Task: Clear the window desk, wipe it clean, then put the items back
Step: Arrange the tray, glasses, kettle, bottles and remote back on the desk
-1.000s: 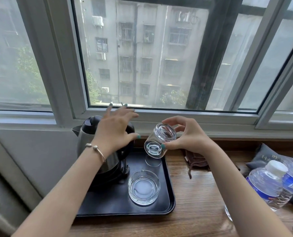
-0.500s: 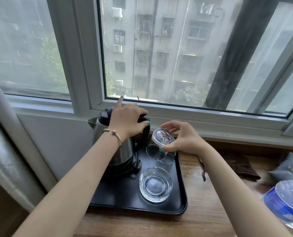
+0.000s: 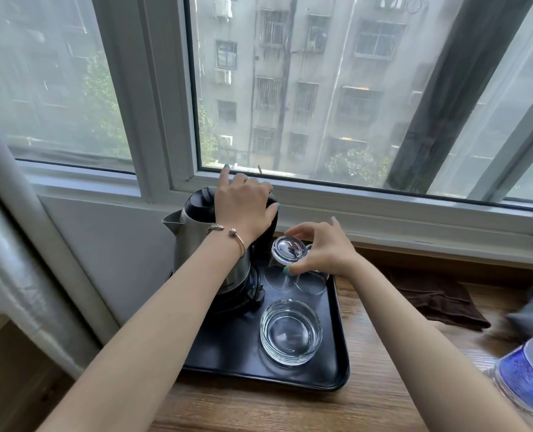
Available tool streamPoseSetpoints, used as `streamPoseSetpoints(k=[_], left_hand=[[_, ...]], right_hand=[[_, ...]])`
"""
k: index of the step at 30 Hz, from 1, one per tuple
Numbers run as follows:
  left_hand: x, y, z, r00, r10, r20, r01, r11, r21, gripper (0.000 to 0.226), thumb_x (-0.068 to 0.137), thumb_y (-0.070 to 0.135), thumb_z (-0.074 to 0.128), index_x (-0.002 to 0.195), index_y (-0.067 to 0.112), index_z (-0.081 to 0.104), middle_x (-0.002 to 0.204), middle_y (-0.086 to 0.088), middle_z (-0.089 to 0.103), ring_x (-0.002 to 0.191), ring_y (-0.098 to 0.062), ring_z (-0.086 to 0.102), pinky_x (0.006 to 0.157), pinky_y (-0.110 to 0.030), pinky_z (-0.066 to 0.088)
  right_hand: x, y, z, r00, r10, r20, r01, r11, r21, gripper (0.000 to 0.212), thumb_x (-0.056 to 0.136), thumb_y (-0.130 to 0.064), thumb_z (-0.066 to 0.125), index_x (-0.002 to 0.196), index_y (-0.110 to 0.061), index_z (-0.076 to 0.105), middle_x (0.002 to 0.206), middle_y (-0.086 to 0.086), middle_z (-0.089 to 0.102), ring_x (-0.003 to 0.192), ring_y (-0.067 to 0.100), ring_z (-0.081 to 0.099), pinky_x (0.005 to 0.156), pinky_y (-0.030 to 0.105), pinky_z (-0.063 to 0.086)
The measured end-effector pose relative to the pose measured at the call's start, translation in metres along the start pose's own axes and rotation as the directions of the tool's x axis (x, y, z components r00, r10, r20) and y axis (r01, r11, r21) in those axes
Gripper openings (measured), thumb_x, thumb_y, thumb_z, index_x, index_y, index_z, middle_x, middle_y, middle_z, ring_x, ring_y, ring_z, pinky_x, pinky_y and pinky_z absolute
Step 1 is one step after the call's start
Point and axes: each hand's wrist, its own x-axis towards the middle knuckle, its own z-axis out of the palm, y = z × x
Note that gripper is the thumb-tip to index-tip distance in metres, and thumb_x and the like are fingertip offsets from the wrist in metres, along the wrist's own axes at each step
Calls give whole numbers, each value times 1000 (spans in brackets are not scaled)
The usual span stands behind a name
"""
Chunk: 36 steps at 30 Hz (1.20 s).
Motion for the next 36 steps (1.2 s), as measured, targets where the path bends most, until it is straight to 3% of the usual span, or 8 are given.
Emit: streamPoseSetpoints(k=[5,9,11,20,31,36], left_hand=[[2,1,3,1000,8,-22,-7,1000,18,41,91,52,49,116,24,63,111,-1,67,117,-24,52,118,-45,15],[-8,-3,4,977,215,-14,-214,976,45,50,90,49,51,136,30,48,146,2,45,139,-24,33,119,-48,11],[-19,-6,3,952,305,2,-305,952,39,55,91,48,51,142,31,41,151,3,39,142,-24,28,119,-47,9],[-64,-26,5,867,495,-52,-492,868,71,73,70,58,74,134,29,55,140,1,54,137,-24,41,116,-51,23],[-87,-31,12,881,465,-88,-466,885,0,84,62,60,78,136,27,53,139,2,55,137,-24,41,115,-48,19],[-88,-29,12,889,453,-66,-454,891,4,76,65,54,79,132,26,58,136,1,58,136,-24,43,115,-49,17]], right_hand=[[13,-2,6,1000,-16,10,17,988,-156,72,44,-64,82,110,-40,66,106,-19,72,112,2,59,119,48,-8],[21,-1,7,999,-20,30,27,970,-241,80,43,-70,79,116,-41,66,110,-21,70,121,7,53,116,50,-16],[23,1,7,998,-29,50,41,966,-255,81,43,-71,80,117,-42,65,112,-21,70,123,8,51,115,50,-16],[32,9,9,991,-50,122,85,950,-300,84,42,-70,83,119,-42,64,114,-22,69,124,10,51,117,52,-11],[40,16,17,986,-9,165,51,966,-254,80,43,-66,86,117,-44,63,116,-22,68,125,10,50,116,51,-10],[39,16,16,985,21,169,13,980,-198,78,46,-60,90,117,-41,64,115,-21,68,112,7,49,118,52,14]])
